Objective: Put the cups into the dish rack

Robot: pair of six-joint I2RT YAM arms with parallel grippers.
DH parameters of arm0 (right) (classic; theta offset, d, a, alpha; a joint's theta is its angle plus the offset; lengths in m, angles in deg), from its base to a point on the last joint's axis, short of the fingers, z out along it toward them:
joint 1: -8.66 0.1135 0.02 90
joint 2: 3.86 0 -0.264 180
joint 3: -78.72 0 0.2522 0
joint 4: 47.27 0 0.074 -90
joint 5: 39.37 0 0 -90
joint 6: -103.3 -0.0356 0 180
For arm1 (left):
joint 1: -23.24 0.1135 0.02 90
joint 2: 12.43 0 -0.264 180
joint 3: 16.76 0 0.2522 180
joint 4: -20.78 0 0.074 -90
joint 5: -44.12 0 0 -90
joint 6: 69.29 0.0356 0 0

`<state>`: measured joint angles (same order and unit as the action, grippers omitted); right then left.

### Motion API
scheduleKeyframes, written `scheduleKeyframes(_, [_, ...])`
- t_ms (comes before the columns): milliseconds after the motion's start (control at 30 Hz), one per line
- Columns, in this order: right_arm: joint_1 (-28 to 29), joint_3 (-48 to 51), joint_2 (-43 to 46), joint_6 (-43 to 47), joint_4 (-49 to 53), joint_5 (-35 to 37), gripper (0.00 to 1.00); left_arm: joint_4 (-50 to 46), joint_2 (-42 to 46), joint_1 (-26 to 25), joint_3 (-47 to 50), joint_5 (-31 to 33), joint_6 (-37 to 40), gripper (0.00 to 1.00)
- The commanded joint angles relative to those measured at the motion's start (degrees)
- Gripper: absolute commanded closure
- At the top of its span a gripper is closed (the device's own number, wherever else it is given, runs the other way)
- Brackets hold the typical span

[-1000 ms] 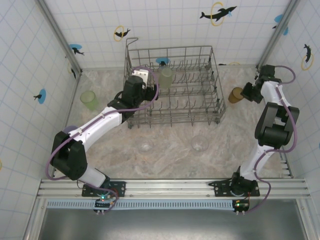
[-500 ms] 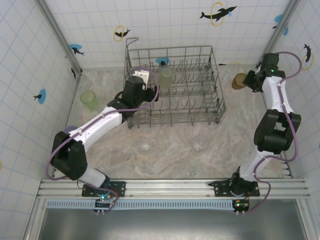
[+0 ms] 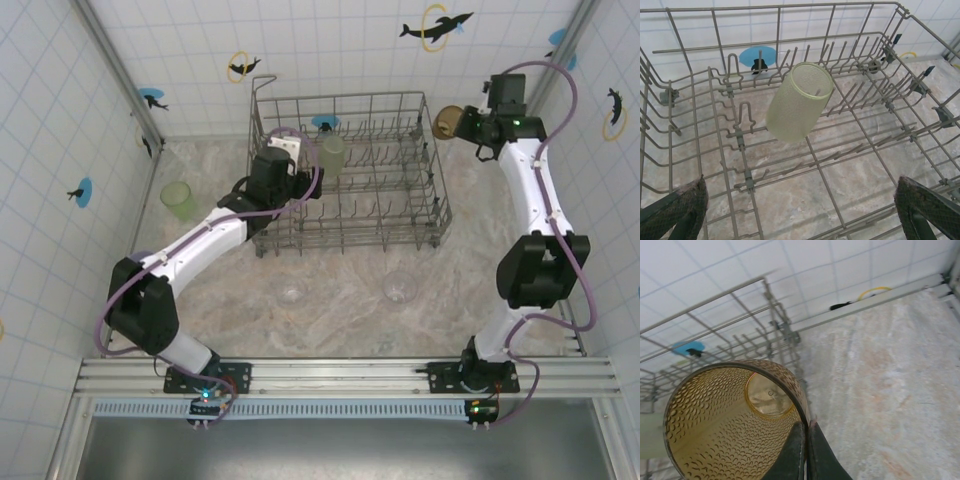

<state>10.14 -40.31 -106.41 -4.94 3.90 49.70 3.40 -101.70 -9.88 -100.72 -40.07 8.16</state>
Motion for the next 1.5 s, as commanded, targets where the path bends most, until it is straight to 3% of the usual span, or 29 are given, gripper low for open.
scheduleKeyframes(0, [1.57,-2.22,1.01,-0.82,-1.57,-0.21,1.00,-1.82,-1.40,-0.15,-3.03,-1.13,-1.71,0.02])
scheduleKeyframes(300, [5.09,-0.60,-0.91,-3.21,-4.77,-6.80,1.00,-2.35,-2.79,-0.04,-5.86,-3.20,-3.35,0.02])
scheduleKeyframes(600, [6.29,13.44,2.60,-8.64,-20.73,-18.09,1.00,-2.40,-6.51,1.67,-10.82,-4.53,-9.24,0.02])
scheduleKeyframes(1133, [8.05,29.00,3.57,-20.80,-45.80,-31.33,1.00,12.15,-10.13,10.13,-8.73,-22.83,-31.43,0.02])
scheduleKeyframes(1467, [11.14,33.85,3.05,-29.25,-63.33,-33.99,1.00,20.39,-12.61,10.32,-7.94,-29.80,-41.83,0.02])
